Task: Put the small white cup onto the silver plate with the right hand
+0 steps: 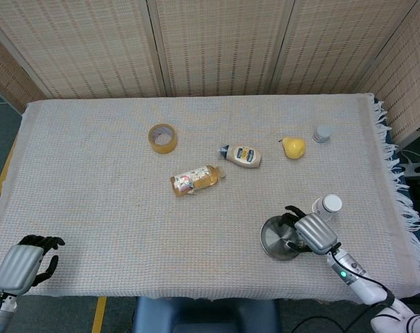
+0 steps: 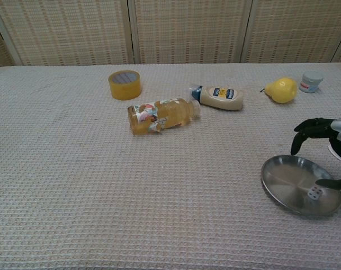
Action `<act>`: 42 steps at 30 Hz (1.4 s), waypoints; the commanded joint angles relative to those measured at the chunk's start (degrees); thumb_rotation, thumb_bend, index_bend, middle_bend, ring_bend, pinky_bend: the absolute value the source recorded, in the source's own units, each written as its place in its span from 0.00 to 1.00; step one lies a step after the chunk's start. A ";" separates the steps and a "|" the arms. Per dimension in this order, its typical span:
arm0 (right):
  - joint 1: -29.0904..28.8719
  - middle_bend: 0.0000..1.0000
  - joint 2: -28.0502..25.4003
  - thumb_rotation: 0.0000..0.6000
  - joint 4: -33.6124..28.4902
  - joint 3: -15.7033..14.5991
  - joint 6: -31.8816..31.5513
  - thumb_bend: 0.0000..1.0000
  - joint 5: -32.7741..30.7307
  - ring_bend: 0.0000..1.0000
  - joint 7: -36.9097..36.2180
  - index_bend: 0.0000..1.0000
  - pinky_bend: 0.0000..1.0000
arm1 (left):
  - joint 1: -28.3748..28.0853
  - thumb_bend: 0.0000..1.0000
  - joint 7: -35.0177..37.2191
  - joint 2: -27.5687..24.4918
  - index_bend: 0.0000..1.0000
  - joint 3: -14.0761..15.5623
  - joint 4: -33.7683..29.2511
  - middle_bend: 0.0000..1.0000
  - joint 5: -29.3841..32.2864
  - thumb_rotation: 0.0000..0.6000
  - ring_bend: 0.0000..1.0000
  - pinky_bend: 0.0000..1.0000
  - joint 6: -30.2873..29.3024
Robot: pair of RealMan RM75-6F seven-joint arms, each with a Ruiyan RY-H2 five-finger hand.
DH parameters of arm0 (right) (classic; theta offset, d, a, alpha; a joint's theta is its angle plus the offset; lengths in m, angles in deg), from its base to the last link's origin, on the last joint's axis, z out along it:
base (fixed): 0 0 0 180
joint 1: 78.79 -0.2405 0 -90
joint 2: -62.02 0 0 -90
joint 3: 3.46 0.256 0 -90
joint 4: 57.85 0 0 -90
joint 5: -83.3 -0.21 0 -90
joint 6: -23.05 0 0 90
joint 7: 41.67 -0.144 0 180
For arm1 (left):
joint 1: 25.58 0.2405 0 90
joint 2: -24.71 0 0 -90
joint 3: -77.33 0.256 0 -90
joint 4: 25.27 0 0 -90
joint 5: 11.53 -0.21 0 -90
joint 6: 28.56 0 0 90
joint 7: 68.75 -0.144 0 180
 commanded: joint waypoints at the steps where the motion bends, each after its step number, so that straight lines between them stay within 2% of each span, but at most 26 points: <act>1: 0.29 0.27 -0.10 1.00 0.32 1.47 -3.74 0.13 0.27 0.10 -0.70 0.35 0.59 | -0.02 0.51 -0.02 -0.06 0.38 0.00 -0.08 0.43 0.04 1.00 0.36 0.31 0.04; 3: 0.45 0.27 -0.54 1.00 0.79 2.72 -5.50 0.18 0.01 0.10 2.71 0.37 0.59 | 0.05 0.51 -0.02 -0.11 0.38 0.03 -0.18 0.43 -0.05 1.00 0.36 0.31 -0.09; 6: 0.79 0.27 -1.86 1.00 0.30 5.06 -4.90 0.18 -2.83 0.10 12.14 0.35 0.56 | 0.08 0.51 0.08 -0.19 0.38 0.09 -0.26 0.43 -0.21 1.00 0.36 0.31 -0.21; 8: 0.98 0.27 -3.67 1.00 -1.97 6.23 -1.80 0.18 -6.36 0.10 18.03 0.30 0.47 | 0.08 0.51 0.04 -0.17 0.38 0.06 -0.24 0.43 -0.18 1.00 0.36 0.31 -0.20; 9: 0.95 0.25 -4.53 1.00 -3.16 6.59 -0.39 0.17 -7.77 0.09 19.65 0.25 0.38 | 0.07 0.51 0.05 -0.16 0.38 0.05 -0.24 0.43 -0.11 1.00 0.36 0.31 -0.14; 12: 0.84 0.22 -6.31 1.00 -5.17 7.67 2.56 0.15 -11.28 0.07 21.81 0.20 0.26 | -0.01 0.51 -0.18 -0.18 0.38 0.07 -0.37 0.43 0.08 1.00 0.36 0.31 0.17; 18: 0.12 0.22 -6.33 1.00 -3.35 8.80 6.21 0.15 -14.78 0.05 20.62 0.18 0.18 | -0.15 0.51 -1.01 -0.03 0.38 0.17 -0.48 0.43 0.38 1.00 0.36 0.31 0.78; 29: -0.79 0.21 -3.98 1.00 1.22 7.28 10.77 0.15 -15.16 0.04 15.21 0.17 0.17 | -0.37 0.51 -1.51 0.03 0.38 0.08 -0.66 0.43 1.22 1.00 0.37 0.31 1.57; 34: -0.81 0.21 -3.42 1.00 1.99 6.87 10.60 0.15 -14.46 0.04 12.86 0.17 0.17 | -0.33 0.51 -1.44 -0.06 0.38 0.13 -0.73 0.43 1.08 1.00 0.37 0.31 1.43; 37: -0.59 0.21 -3.54 1.00 2.06 6.74 10.04 0.15 -14.30 0.04 13.21 0.18 0.18 | -0.29 0.51 -1.34 -0.09 0.38 0.14 -0.73 0.43 1.13 1.00 0.37 0.31 1.38; 42: 0.74 0.21 -4.97 1.00 -0.24 7.02 9.37 0.15 -16.26 0.04 18.00 0.18 0.19 | -0.28 0.51 -1.22 -0.13 0.38 0.08 -0.75 0.43 1.18 1.00 0.37 0.31 1.32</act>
